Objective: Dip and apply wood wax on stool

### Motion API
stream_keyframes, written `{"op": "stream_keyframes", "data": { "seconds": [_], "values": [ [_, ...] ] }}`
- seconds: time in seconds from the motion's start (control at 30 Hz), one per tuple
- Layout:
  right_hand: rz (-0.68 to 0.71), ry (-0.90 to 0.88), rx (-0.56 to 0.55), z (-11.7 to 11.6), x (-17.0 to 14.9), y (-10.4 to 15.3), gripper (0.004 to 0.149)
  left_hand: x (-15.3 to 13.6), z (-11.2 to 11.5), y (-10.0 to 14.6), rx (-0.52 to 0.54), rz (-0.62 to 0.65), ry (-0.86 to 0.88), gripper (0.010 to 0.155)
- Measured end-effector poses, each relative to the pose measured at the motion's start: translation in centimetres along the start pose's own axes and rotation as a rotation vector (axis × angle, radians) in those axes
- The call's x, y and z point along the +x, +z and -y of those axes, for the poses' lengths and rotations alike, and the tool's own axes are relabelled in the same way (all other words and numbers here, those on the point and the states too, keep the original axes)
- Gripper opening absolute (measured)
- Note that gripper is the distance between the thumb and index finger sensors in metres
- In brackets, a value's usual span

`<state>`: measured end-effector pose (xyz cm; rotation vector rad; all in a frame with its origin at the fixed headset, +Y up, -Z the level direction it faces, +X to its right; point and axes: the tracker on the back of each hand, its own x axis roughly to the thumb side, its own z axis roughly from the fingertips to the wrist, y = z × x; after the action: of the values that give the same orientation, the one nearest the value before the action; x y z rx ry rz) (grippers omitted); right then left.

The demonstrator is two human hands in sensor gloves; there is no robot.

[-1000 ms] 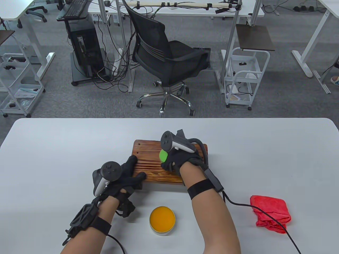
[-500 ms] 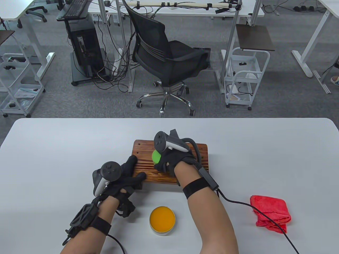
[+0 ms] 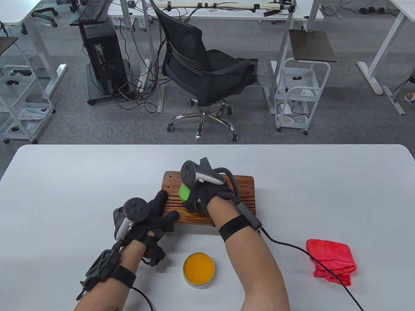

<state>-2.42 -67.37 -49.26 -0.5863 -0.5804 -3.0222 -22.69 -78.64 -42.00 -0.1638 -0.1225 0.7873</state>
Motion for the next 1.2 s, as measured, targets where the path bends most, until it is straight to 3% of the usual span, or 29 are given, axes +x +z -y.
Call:
{"op": "stream_keyframes", "data": {
  "seconds": [0.23, 0.33, 0.57, 0.8, 1.03, 1.2],
  "values": [
    [-0.032, -0.024, -0.021, 0.1, 1.1, -1.6, 0.092, 0.0, 0.0, 0.0, -0.002, 0.000, 0.000, 0.102],
    [0.023, -0.025, -0.003, -0.1, 1.6, -1.2, 0.093, 0.0, 0.0, 0.0, -0.003, 0.000, 0.001, 0.102],
    [-0.044, 0.003, -0.002, 0.6, 1.4, -1.8, 0.093, 0.0, 0.0, 0.0, -0.004, 0.000, 0.002, 0.102],
    [0.018, -0.006, -0.004, 0.3, 2.4, -1.7, 0.093, 0.0, 0.0, -0.1, -0.003, 0.001, 0.000, 0.102],
    [-0.047, -0.009, -0.018, 0.5, 2.4, -2.5, 0.093, -0.1, 0.0, -0.1, -0.004, 0.000, 0.001, 0.102],
    [0.029, -0.039, -0.001, 0.3, 2.8, -2.3, 0.094, -0.1, 0.0, -0.1, -0.004, 0.001, 0.001, 0.102]
  ]
}}
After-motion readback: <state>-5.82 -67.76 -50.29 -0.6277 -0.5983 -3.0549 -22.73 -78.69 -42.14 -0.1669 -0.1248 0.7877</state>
